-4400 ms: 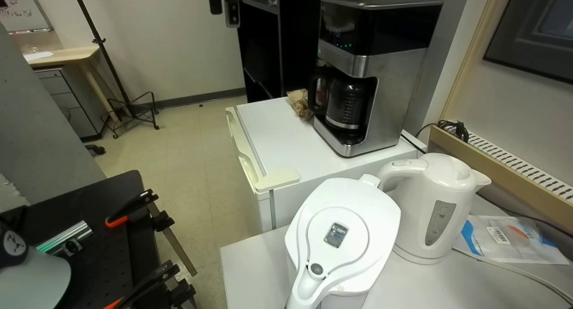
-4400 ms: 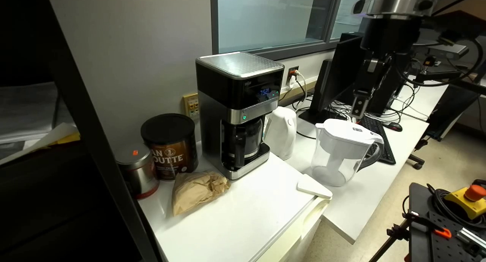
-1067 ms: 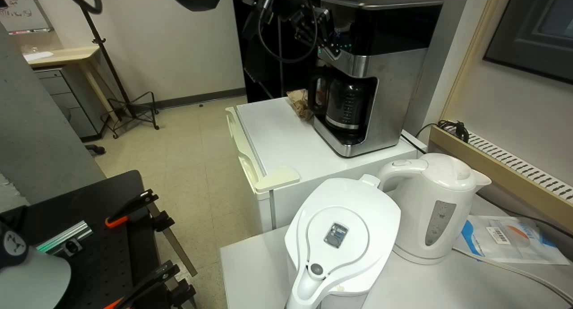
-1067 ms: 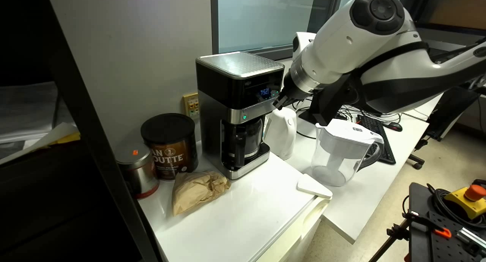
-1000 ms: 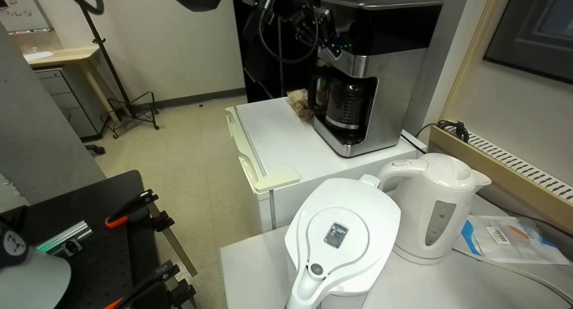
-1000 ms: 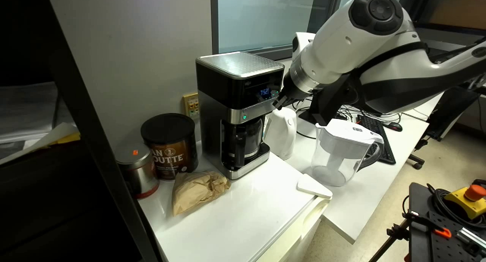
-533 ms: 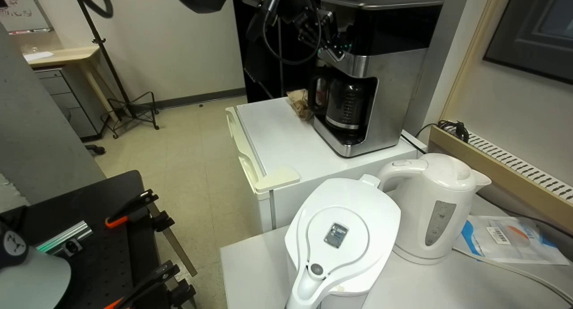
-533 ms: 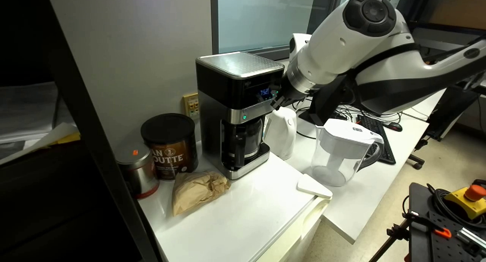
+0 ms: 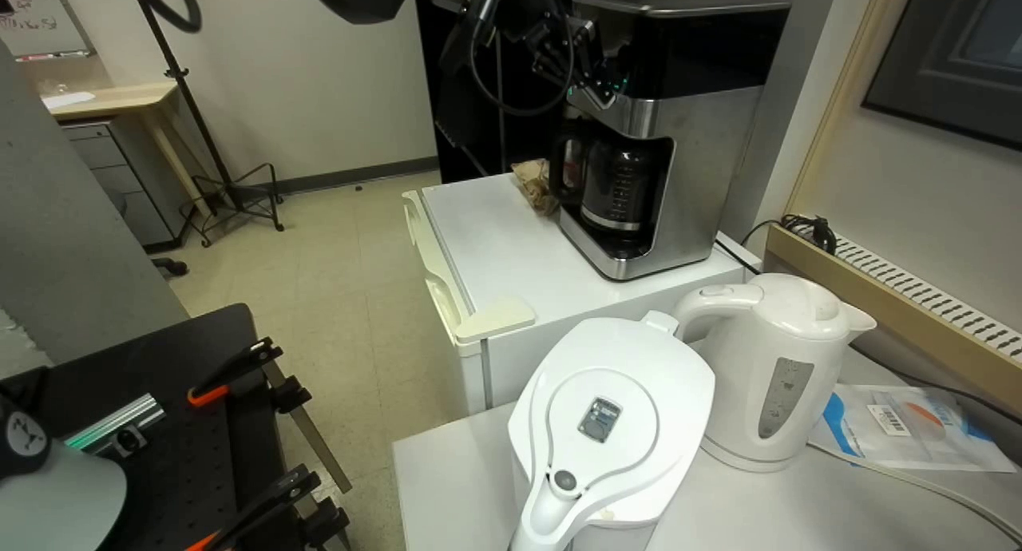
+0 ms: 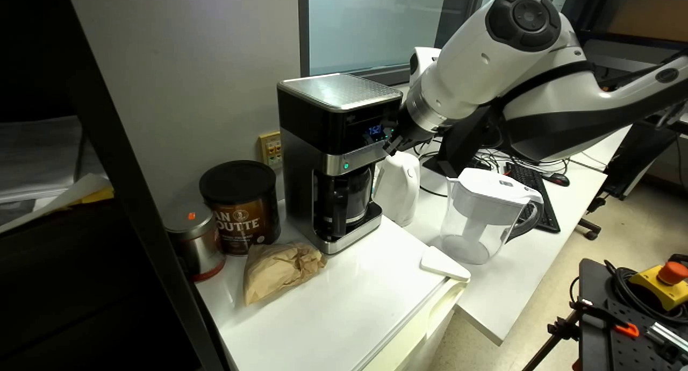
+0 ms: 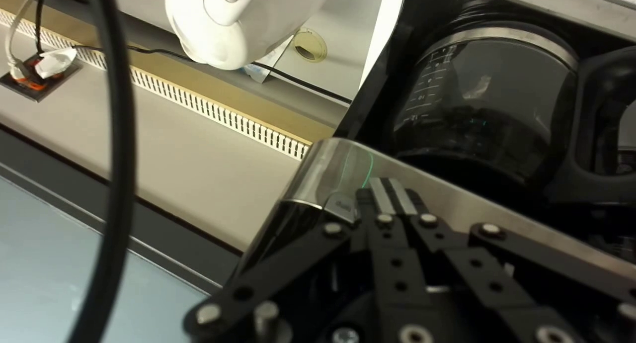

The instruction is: Press a button on the right side of the coffee machine

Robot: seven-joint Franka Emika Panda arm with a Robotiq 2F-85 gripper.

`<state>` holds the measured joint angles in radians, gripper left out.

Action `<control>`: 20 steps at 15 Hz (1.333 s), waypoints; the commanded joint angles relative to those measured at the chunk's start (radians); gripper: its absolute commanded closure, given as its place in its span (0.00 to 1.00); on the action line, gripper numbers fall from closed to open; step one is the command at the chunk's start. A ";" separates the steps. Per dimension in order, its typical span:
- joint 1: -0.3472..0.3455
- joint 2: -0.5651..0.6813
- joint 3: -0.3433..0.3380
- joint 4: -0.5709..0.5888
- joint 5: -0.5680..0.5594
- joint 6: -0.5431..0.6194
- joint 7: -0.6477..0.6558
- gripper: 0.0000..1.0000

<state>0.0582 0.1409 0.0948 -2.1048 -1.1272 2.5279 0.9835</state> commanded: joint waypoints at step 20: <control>0.041 -0.267 0.027 -0.311 -0.266 0.011 0.064 1.00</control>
<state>0.0916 -0.0436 0.1127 -2.3371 -1.3230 2.5439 1.0194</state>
